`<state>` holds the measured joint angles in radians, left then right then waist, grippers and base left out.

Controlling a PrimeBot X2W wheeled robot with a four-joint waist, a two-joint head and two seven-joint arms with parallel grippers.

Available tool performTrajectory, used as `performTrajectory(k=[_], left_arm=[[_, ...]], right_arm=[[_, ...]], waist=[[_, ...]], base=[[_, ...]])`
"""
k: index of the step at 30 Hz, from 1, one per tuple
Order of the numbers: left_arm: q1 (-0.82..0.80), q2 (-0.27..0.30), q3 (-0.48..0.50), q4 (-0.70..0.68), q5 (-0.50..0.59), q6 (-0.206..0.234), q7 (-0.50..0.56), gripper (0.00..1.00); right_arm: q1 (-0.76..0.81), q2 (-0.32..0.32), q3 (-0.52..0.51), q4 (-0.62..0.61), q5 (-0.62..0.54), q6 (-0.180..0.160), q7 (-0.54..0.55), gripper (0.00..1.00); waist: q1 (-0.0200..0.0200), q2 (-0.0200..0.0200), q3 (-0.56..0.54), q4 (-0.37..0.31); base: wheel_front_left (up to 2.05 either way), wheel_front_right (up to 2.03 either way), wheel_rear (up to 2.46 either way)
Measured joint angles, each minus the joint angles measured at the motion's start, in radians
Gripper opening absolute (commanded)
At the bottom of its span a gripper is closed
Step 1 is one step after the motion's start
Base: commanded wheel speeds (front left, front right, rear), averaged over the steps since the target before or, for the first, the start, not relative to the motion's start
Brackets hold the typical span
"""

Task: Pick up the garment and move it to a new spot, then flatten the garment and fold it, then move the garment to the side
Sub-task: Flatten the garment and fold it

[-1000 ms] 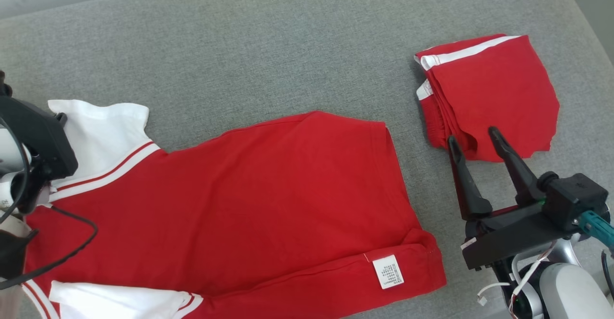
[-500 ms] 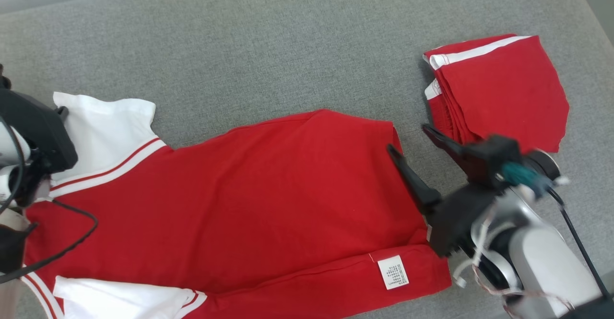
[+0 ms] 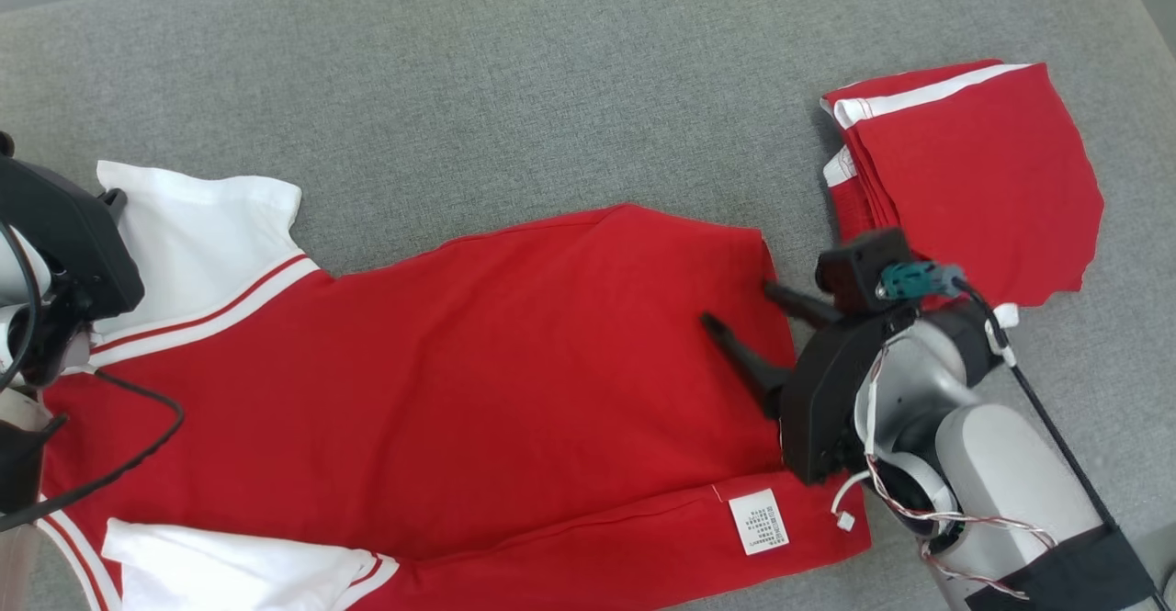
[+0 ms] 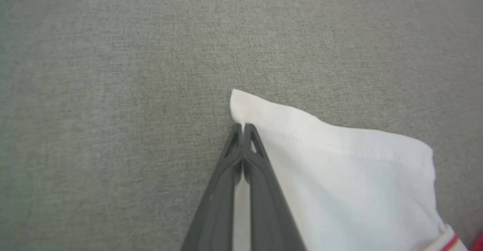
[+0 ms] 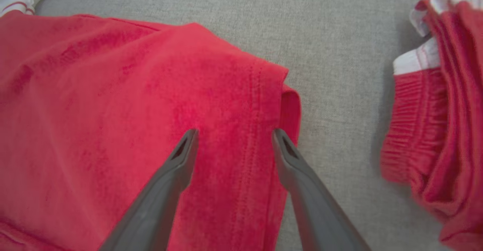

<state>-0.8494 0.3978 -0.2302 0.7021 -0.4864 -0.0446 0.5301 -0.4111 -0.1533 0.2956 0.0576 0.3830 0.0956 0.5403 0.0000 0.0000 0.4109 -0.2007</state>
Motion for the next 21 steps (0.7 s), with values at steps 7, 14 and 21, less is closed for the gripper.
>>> performTrajectory(k=[7,14,21], left_arm=[[0.001,0.005,0.0,0.002,0.0,0.0,-0.002,0.0],[0.001,0.002,0.0,0.002,-0.017,0.0,-0.002,0.0],[0.001,-0.003,-0.003,0.002,-0.017,-0.001,-0.003,0.0]], right_arm=[[0.005,0.01,-0.015,0.028,0.043,0.0,0.048,1.0],[-0.038,0.027,-0.025,0.072,0.073,0.0,0.077,1.0],[-0.087,0.05,-0.039,0.108,0.115,-0.001,0.085,1.0]], waist=[[0.0,0.0,-0.003,-0.001],[0.0,0.0,0.0,0.004],[0.0,0.0,0.002,0.014]], base=[[0.0,0.0,0.0],[0.0,0.0,0.0],[0.0,0.0,0.0]])
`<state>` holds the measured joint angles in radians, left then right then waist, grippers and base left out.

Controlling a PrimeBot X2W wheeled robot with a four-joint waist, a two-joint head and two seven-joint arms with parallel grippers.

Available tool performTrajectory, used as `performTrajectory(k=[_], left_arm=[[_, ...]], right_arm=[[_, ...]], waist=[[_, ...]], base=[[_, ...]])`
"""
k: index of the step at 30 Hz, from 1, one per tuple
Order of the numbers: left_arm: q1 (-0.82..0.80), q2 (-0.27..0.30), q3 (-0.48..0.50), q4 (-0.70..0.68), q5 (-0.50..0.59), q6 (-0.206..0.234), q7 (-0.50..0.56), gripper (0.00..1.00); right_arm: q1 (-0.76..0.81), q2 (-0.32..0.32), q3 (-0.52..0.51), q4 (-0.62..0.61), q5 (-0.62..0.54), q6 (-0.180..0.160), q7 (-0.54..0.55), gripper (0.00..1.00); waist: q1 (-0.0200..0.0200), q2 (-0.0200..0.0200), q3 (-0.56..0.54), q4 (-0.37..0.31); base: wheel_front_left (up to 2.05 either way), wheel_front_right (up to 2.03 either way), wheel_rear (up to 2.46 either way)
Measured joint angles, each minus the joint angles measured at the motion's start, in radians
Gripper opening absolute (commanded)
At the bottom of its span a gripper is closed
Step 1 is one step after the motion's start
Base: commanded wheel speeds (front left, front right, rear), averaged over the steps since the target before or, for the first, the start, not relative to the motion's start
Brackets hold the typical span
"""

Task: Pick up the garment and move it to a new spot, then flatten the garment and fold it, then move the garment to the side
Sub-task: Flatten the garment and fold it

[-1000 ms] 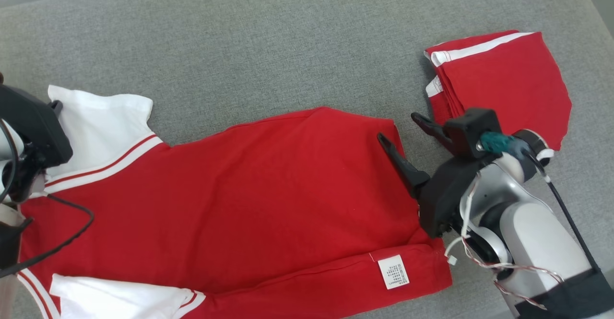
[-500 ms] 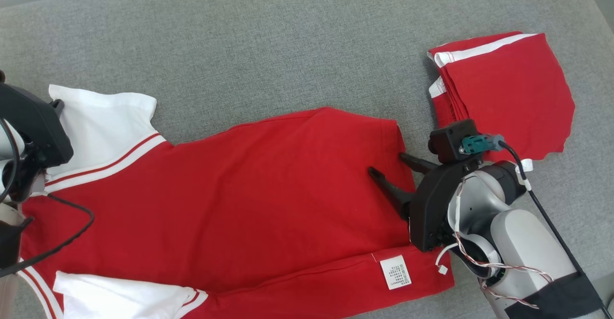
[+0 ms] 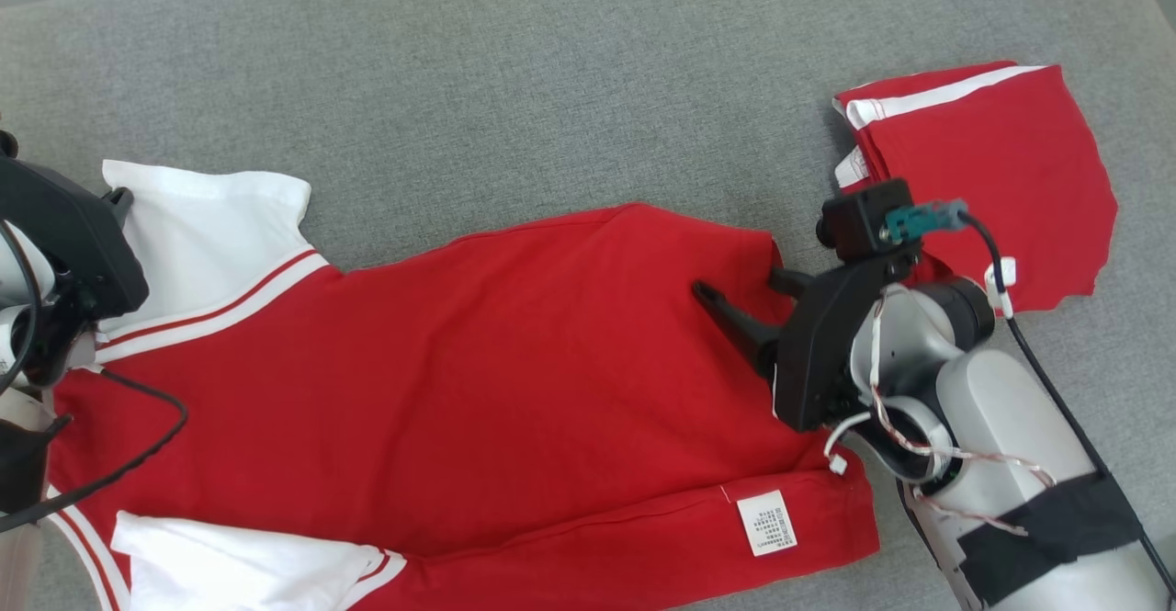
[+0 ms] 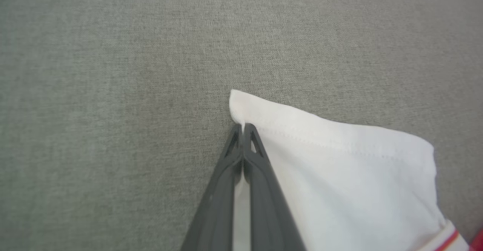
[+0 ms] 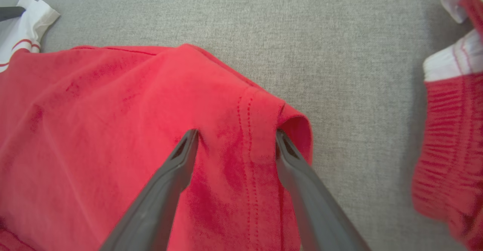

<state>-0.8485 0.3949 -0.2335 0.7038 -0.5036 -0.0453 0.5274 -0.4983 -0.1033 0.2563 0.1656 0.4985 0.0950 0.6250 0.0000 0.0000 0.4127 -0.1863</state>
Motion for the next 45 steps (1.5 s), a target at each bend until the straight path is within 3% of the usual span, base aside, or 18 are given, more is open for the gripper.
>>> performTrajectory(k=[18,28,35,39,42,45], left_arm=[[-0.016,-0.002,-0.003,-0.011,0.0,0.0,0.0,0.0],[-0.017,0.003,-0.002,-0.01,-0.001,0.0,0.0,0.0],[-0.017,0.006,-0.002,-0.019,-0.003,0.001,0.001,0.0],[-0.017,0.006,-0.002,-0.021,-0.003,0.001,0.001,0.0],[-0.017,0.007,-0.002,-0.026,-0.003,0.001,0.002,0.0],[-0.017,0.007,-0.003,-0.028,-0.003,0.001,0.003,0.0]], right_arm=[[-0.126,0.029,-0.059,0.054,0.04,-0.052,-0.116,1.0],[-0.076,0.014,-0.031,0.055,0.024,-0.046,-0.097,1.0],[-0.114,0.004,-0.057,0.058,-0.011,-0.087,-0.106,1.0],[-0.162,-0.02,-0.024,0.052,-0.062,-0.085,-0.106,1.0],[-0.209,-0.095,0.013,0.032,-0.135,-0.06,-0.094,1.0],[-0.235,-0.112,0.022,0.025,-0.139,-0.04,-0.057,1.0]], waist=[[0.0,0.0,0.022,0.01],[0.0,0.0,0.02,0.004],[0.0001,0.0,0.026,0.001],[0.0,0.0,0.028,0.003],[0.0,0.0,0.03,0.005],[0.0,0.0,0.03,0.006]], base=[[0.0,0.0,0.0],[0.0,0.0,0.0],[0.0,0.0,0.0],[0.0,0.0,0.0],[0.0,0.0,0.0],[0.0,0.0,0.0]])
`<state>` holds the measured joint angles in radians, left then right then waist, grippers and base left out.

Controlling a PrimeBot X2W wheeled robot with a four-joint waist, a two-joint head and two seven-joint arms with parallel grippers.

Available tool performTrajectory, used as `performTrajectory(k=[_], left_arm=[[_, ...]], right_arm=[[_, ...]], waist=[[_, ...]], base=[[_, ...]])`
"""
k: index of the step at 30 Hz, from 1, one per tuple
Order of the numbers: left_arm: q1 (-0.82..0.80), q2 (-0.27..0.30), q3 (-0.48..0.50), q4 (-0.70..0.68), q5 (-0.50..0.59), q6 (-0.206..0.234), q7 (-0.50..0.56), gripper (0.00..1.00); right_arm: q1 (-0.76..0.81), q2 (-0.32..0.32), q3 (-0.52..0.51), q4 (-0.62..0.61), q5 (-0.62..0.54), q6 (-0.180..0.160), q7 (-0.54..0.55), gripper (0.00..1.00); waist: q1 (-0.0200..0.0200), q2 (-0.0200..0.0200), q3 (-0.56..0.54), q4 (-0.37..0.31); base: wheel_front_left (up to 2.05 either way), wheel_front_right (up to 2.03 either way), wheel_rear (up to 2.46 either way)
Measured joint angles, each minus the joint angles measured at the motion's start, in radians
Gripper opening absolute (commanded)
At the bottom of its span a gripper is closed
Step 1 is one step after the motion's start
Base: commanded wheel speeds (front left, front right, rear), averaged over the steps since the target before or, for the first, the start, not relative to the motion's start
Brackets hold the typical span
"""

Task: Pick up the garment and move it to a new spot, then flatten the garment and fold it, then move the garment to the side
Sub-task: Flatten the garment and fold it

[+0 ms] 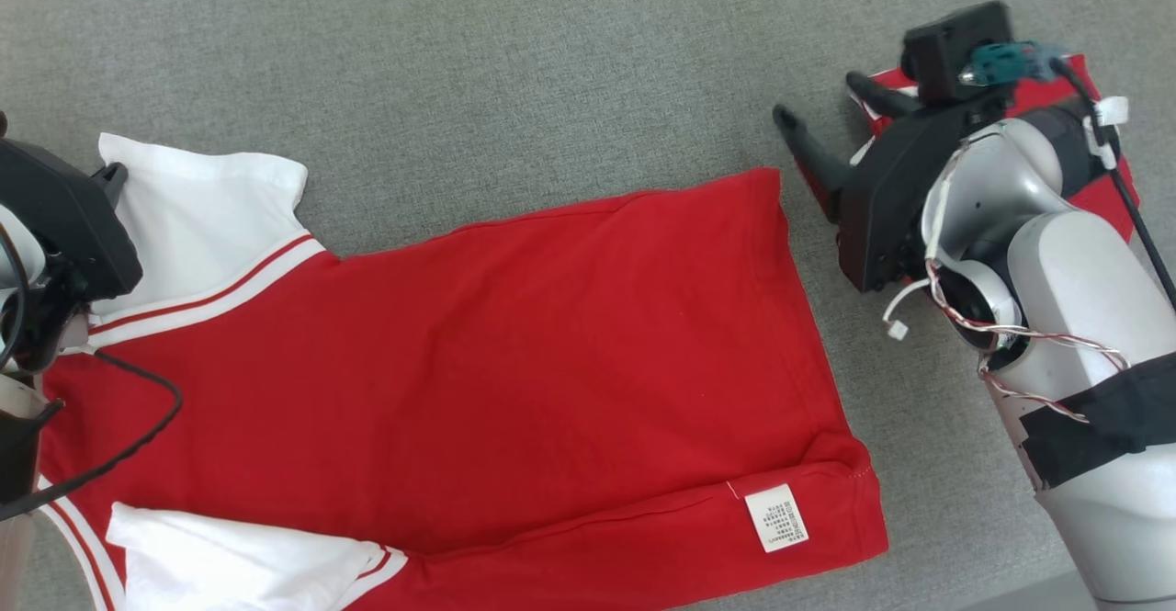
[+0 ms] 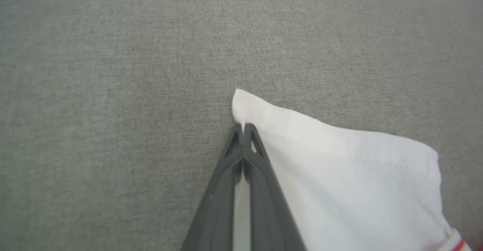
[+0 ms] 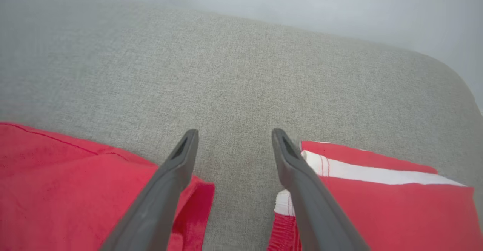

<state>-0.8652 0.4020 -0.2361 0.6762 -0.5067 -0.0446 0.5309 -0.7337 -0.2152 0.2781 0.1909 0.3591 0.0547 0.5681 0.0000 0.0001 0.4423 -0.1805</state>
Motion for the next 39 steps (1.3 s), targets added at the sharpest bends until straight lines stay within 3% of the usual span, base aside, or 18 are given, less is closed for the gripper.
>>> performTrajectory(k=[7,16,26,39], left_arm=[[0.0,-0.004,-0.007,0.002,-0.003,0.0,0.003,0.0],[0.001,-0.024,-0.018,-0.003,-0.003,0.0,0.011,0.0],[0.001,-0.02,-0.014,-0.027,-0.005,0.001,0.014,0.0],[-0.024,-0.019,-0.013,-0.042,-0.005,0.005,0.021,0.0]], right_arm=[[-0.04,-0.033,0.04,0.008,0.05,0.042,0.154,1.0],[-0.055,-0.078,0.076,0.008,0.093,0.055,0.313,1.0],[-0.052,-0.08,0.116,-0.004,0.123,0.06,0.375,1.0],[-0.062,-0.108,0.094,-0.064,0.141,0.06,0.409,1.0]], waist=[[0.0,0.0,-0.006,0.004],[0.0,0.0,-0.015,0.03],[0.0,0.0,0.009,0.044],[0.0,0.0,0.042,0.048]], base=[[0.0,0.0,0.0],[0.0,0.0,0.0],[0.0,0.0,0.0],[0.0,0.0,0.0]])
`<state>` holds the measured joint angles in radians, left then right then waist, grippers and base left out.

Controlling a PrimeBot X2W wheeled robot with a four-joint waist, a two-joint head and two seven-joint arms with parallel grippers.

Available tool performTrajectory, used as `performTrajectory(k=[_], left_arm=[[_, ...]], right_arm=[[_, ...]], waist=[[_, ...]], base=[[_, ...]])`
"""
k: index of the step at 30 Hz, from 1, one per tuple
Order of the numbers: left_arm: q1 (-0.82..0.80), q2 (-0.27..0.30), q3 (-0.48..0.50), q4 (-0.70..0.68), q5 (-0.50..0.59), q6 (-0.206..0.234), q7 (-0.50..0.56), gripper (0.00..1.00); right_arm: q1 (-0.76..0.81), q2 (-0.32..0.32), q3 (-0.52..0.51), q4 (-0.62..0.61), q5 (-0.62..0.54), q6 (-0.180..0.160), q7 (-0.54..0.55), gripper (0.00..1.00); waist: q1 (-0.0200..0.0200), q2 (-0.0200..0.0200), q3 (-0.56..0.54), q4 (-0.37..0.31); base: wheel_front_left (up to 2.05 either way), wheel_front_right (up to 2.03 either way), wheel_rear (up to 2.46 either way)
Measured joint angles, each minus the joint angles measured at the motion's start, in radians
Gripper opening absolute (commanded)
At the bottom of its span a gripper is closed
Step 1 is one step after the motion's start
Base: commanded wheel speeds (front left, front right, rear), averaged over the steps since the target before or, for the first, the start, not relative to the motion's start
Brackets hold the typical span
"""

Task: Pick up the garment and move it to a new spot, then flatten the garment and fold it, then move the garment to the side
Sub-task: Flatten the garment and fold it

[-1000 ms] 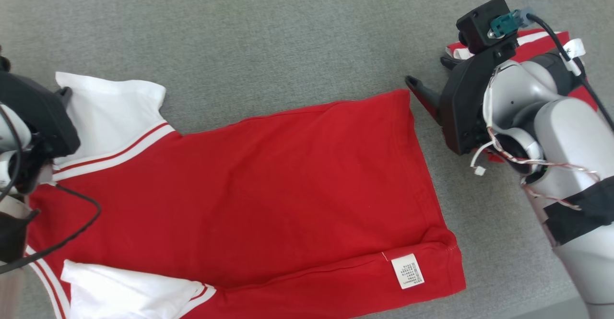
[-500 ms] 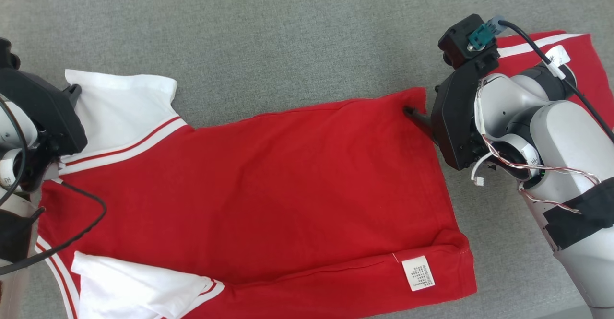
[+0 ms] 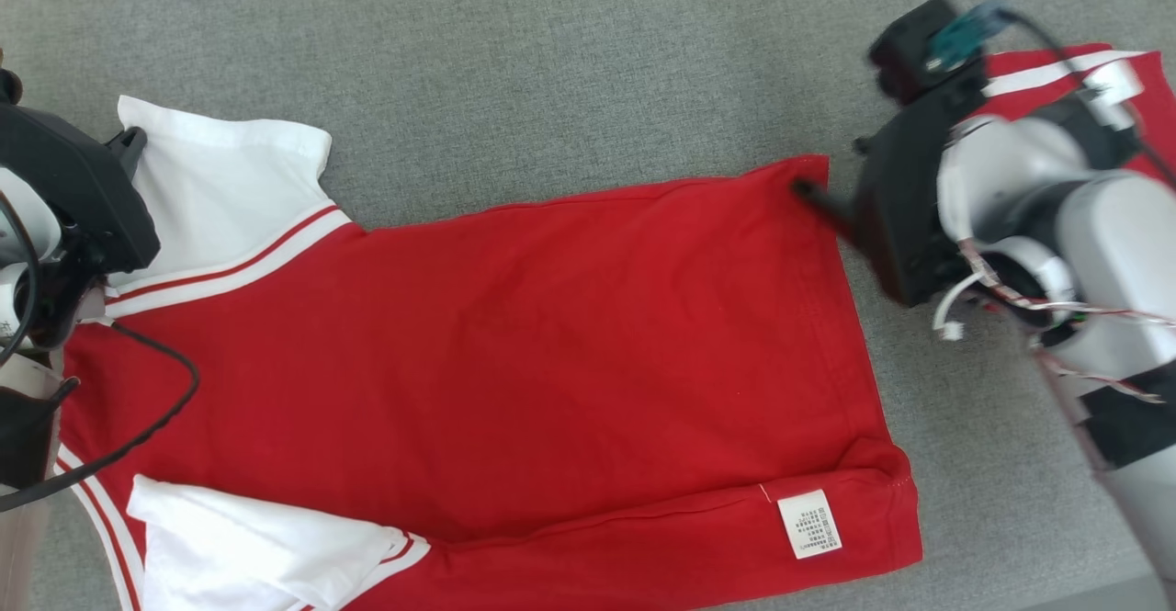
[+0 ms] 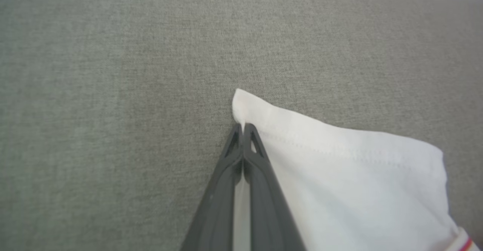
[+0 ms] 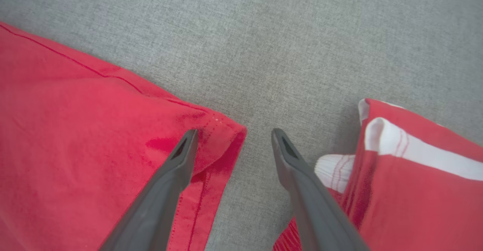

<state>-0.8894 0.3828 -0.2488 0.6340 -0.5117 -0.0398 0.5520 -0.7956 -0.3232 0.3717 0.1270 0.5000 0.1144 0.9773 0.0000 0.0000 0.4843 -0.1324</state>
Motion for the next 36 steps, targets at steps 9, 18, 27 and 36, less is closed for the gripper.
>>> performTrajectory(k=[9,18,27,36], left_arm=[[0.0,0.005,0.001,0.003,-0.003,-0.002,0.002,0.0],[-0.003,-0.002,-0.005,-0.03,-0.004,-0.005,0.01,0.0],[-0.017,-0.009,-0.007,-0.031,-0.009,-0.012,0.0,0.0],[-0.02,-0.011,-0.007,-0.024,-0.01,-0.01,0.0,0.0]], right_arm=[[-0.024,-0.047,-0.043,-0.11,-0.013,-0.019,0.009,1.0],[-0.047,-0.056,-0.028,-0.086,-0.015,-0.017,0.01,1.0],[-0.007,-0.055,0.0,-0.034,-0.015,-0.016,0.017,1.0],[0.013,-0.064,0.035,-0.004,-0.045,-0.005,-0.015,0.62]], waist=[[0.0,0.0,-0.004,-0.005],[0.0,0.0,0.019,0.015],[0.0,0.0,0.036,0.035],[-0.0001,0.0,0.033,0.033]], base=[[0.0,0.0,0.0],[0.0,0.0,0.0],[0.0,0.0,0.0],[0.0,0.0,0.0]])
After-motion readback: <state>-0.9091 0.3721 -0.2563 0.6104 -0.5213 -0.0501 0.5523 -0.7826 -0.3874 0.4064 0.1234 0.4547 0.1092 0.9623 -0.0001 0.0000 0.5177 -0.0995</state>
